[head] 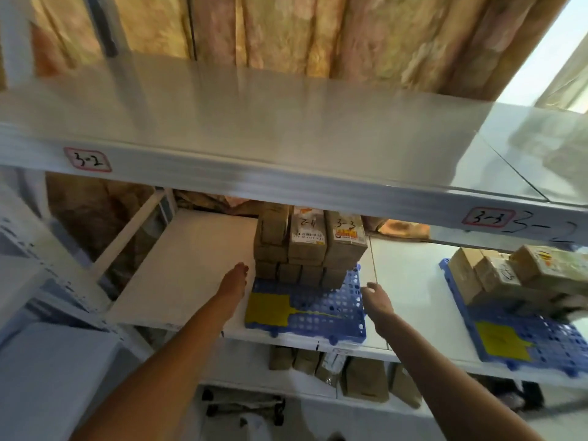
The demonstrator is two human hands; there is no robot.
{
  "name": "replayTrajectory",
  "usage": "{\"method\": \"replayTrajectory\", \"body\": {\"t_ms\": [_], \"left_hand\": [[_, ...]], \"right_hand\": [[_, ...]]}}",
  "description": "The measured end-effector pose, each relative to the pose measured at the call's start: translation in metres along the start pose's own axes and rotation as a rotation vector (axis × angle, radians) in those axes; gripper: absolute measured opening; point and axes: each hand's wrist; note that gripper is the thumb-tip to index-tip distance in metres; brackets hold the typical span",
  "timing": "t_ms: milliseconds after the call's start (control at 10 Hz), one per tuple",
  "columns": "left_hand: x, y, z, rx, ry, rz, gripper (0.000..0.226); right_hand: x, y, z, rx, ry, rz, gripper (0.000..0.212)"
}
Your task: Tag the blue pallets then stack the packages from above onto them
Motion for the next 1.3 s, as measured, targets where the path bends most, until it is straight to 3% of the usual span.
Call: {"method": "replayTrajectory", "body": {"t_ms": [200,900,1100,1300], "left_hand": [[-0.034,-0.008,-0.009,-0.013,0.083,-0.006,0.052],[-0.04,-0.036,0.02,-0.062,0.041,-0.125,0.05],[-0.042,-0.041,0.029,-0.044,-0.049,-0.322,0.043],[-0.03,-0.037,0.044,0.01,-0.118,-0.505,0.045]], "right_hand": [[0.03,-0.009,-0.001,-0.036,-0.016,0.159,0.037],[0.035,0.019,0.024,0.026,-0.051,0.163,0.034],[0.03,0.021,0.034,0.025,-0.032,0.21,0.032],[0.009,0.033,0.061,0.061,-0.023,0.289,0.046]]}}
Point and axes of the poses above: each hand's wrist, its own z-axis away from the middle knuckle, its own y-axis out of the back of the hand, x = y × z, and after that the axes turned 7 degrees about -x, right-handed
